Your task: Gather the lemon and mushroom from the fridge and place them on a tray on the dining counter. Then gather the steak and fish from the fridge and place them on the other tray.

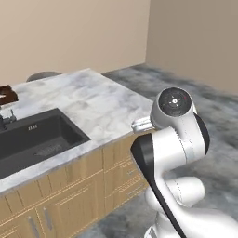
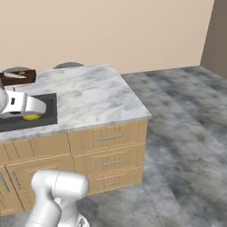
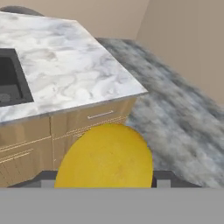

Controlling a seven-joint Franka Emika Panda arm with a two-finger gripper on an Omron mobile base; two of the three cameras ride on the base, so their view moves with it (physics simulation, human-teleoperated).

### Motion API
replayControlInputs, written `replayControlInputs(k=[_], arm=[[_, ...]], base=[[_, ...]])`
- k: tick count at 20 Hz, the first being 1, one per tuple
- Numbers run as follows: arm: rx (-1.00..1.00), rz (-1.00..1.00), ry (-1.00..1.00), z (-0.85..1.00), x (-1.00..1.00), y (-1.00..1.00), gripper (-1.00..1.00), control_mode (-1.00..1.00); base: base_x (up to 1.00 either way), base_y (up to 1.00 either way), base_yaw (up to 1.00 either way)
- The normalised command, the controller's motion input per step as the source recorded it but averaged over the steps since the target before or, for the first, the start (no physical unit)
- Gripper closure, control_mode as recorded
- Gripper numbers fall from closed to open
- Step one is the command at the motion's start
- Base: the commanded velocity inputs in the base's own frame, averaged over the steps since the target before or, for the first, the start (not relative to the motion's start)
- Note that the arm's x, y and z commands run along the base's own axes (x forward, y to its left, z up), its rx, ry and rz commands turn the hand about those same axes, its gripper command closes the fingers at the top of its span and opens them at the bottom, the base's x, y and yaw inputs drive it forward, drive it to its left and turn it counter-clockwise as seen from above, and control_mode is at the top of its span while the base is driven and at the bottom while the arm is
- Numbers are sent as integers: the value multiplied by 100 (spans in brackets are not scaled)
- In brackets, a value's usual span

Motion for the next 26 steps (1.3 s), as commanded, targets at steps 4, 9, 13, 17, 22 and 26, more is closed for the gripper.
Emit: replayControlInputs(k=[4, 9, 13, 17, 22, 26], arm=[[0, 0, 0, 0, 0, 0, 100, 100], [0, 0, 0, 0, 0, 0, 100, 100], [0, 0, 0, 0, 0, 0, 100, 100], [0, 0, 0, 0, 0, 0, 100, 100], [0, 0, 0, 0, 0, 0, 100, 100], [0, 0, 0, 0, 0, 0, 100, 100]], base=[[78, -65, -9], [81, -67, -4], [81, -69, -1], [88, -76, 0], [98, -89, 8], [97, -85, 17]])
